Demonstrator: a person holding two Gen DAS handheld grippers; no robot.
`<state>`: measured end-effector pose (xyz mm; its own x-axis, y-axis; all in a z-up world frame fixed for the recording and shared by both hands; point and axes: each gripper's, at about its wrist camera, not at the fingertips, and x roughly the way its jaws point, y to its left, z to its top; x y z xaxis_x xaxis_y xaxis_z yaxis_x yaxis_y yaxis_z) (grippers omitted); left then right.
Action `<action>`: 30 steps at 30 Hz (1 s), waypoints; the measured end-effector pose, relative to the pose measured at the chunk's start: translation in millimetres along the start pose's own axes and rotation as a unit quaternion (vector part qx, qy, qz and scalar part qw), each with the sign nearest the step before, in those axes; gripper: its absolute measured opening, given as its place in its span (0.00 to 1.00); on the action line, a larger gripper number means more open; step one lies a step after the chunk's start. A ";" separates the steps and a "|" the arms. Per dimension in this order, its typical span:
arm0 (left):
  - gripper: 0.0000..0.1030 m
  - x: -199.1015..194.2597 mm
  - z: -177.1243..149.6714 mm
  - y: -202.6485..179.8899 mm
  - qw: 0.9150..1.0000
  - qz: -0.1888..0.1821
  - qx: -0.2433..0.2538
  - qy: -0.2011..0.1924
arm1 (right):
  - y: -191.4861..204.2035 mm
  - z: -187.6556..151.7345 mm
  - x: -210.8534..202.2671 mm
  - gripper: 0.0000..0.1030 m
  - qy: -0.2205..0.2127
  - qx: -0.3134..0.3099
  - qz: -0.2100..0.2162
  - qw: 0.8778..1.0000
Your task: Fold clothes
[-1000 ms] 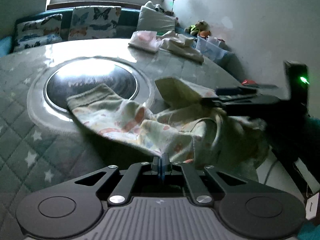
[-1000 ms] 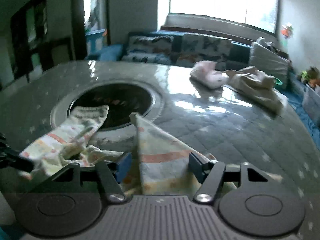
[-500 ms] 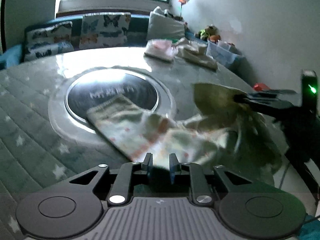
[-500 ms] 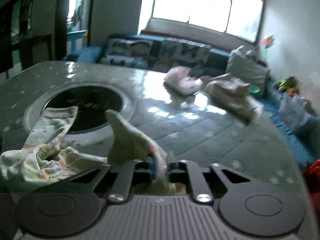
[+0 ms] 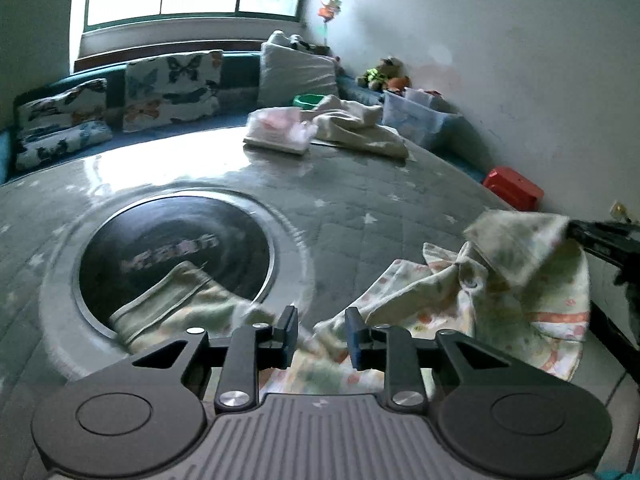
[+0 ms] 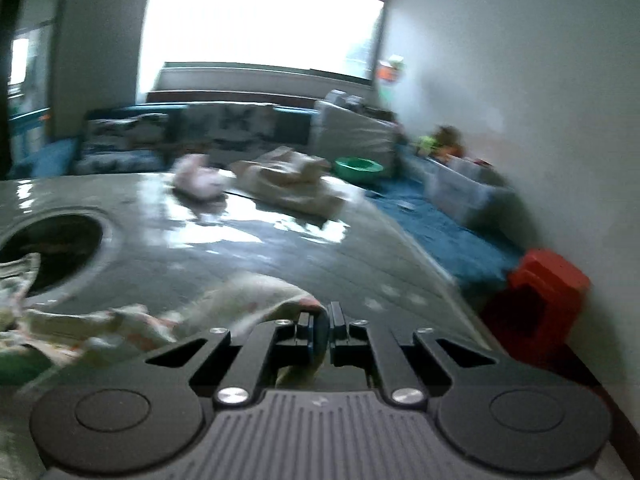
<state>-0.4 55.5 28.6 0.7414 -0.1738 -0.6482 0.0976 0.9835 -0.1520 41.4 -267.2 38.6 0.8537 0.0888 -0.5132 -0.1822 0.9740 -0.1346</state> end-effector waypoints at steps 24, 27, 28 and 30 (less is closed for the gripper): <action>0.27 90.6 4.7 -21.7 0.995 -0.006 0.040 0.086 | 10.1 38.5 5.8 0.53 -0.027 0.004 0.053 0.998; 0.28 87.0 1.0 -24.5 0.995 -0.014 0.045 0.086 | 20.4 38.5 11.3 0.57 -0.020 -0.014 0.049 0.998; 0.28 85.7 -0.2 -25.4 0.995 -0.017 0.047 0.086 | 20.8 37.3 13.0 0.57 -0.016 -0.016 0.044 0.999; 0.28 83.0 -2.4 -26.7 0.995 -0.022 0.048 0.084 | 13.9 31.5 16.0 0.57 -0.006 -0.006 0.022 1.000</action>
<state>56.9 14.7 -22.9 0.6138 -0.2145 -0.7598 0.1970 0.9736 -0.1157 68.0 -245.7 55.2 0.8507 0.1342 -0.5082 -0.2253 0.9666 -0.1219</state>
